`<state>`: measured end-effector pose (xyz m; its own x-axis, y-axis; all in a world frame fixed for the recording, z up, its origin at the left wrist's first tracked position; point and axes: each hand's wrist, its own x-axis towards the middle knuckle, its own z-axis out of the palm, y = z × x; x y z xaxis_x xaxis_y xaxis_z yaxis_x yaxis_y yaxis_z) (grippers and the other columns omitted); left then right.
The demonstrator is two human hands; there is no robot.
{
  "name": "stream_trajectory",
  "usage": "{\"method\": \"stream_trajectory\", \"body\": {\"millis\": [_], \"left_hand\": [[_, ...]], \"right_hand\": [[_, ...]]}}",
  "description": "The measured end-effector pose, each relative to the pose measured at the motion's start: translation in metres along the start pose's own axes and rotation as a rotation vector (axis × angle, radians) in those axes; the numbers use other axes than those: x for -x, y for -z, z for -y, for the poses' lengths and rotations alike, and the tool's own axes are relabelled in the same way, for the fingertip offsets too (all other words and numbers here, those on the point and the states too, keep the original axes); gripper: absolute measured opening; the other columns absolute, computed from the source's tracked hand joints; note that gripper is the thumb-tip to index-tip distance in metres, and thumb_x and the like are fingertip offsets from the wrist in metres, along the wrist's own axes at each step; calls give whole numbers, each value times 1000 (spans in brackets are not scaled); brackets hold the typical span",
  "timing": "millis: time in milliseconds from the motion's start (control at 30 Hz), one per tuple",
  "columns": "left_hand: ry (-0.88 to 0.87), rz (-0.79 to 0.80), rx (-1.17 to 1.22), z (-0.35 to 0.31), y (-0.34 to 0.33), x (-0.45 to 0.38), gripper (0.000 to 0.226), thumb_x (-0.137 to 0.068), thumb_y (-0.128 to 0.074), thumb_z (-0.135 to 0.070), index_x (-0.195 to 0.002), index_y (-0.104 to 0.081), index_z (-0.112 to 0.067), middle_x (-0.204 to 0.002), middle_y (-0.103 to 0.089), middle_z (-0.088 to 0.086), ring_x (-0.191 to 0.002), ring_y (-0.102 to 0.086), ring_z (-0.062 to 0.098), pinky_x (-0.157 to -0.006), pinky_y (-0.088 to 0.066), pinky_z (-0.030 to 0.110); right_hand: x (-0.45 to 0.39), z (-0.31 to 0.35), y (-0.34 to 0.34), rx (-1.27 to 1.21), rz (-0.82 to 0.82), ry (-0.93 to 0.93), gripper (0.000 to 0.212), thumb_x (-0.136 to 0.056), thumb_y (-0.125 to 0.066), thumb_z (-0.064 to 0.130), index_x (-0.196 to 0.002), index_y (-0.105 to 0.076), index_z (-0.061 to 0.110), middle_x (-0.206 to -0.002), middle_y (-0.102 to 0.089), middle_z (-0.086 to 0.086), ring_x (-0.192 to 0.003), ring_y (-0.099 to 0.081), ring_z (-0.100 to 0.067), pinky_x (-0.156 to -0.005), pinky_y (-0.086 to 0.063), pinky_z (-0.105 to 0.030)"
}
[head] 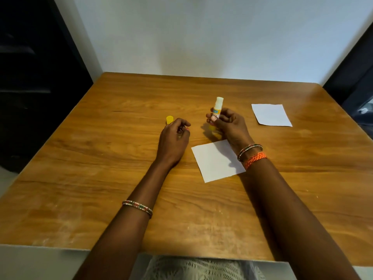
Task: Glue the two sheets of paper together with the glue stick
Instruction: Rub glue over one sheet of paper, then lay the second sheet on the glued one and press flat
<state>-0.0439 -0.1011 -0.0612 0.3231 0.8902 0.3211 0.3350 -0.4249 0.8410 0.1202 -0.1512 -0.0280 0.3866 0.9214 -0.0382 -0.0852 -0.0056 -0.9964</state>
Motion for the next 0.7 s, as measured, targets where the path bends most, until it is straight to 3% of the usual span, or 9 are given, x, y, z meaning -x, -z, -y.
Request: {"method": "stream_trajectory", "body": {"millis": [167, 333, 467, 533, 600, 700], "left_hand": [[-20, 108, -238, 5, -4, -1, 15, -85, -57, -34, -100, -58, -30, -93, -60, -13, -95, -46, 7, -85, -31, 32], [-12, 48, -102, 5, -1, -3, 14, -85, -56, -24, -98, -61, -25, -88, -59, -13, -95, -54, 15, -88, -45, 49], [-5, 66, -92, 3, -1, -1, 16, -81, -52, -30, -94, -61, -27, -85, -57, -17, -91, -55, 13, -86, -47, 51], [-8, 55, -60, 3, -2, -2, 16, -82, -54, -27, -95, -62, -24, -89, -58, -14, -90, -56, 13, -85, -49, 46], [-7, 19, -32, 4, -2, -2, 15, -85, -58, -18, -99, -61, -21, -100, -58, -6, -92, -57, 13, -81, -50, 31], [-63, -52, -11, -1, 0, 0, 17, -86, -57, -12, -99, -60, -22, -100, -56, -4, -86, -55, 7, -69, -43, 15]], "right_hand": [[-15, -7, -2, 246, -2, 158, 38, -82, -64, -1, -117, -54, 6, -111, -66, -9, -103, -64, -17, -88, -53, -28], [-28, -13, -8, 498, 42, 198, 38, -78, -72, 8, -113, -55, 10, -112, -67, -12, -100, -64, -19, -85, -52, -29], [-27, -14, -8, 529, 63, 180, 40, -80, -71, 9, -116, -52, 10, -115, -63, -12, -103, -61, -21, -87, -51, -31], [-24, -12, -6, 540, 109, 171, 48, -79, -71, 10, -121, -48, 12, -122, -59, -11, -111, -57, -23, -90, -49, -33], [-20, -10, 2, 485, 106, 175, 56, -78, -72, 14, -127, -44, 16, -128, -54, -5, -116, -50, -16, -88, -43, -24], [-13, -2, 36, 447, -101, 223, 50, -79, -72, 15, -124, -50, 22, -121, -54, 10, -111, -47, -3, -81, -41, -12]]}}
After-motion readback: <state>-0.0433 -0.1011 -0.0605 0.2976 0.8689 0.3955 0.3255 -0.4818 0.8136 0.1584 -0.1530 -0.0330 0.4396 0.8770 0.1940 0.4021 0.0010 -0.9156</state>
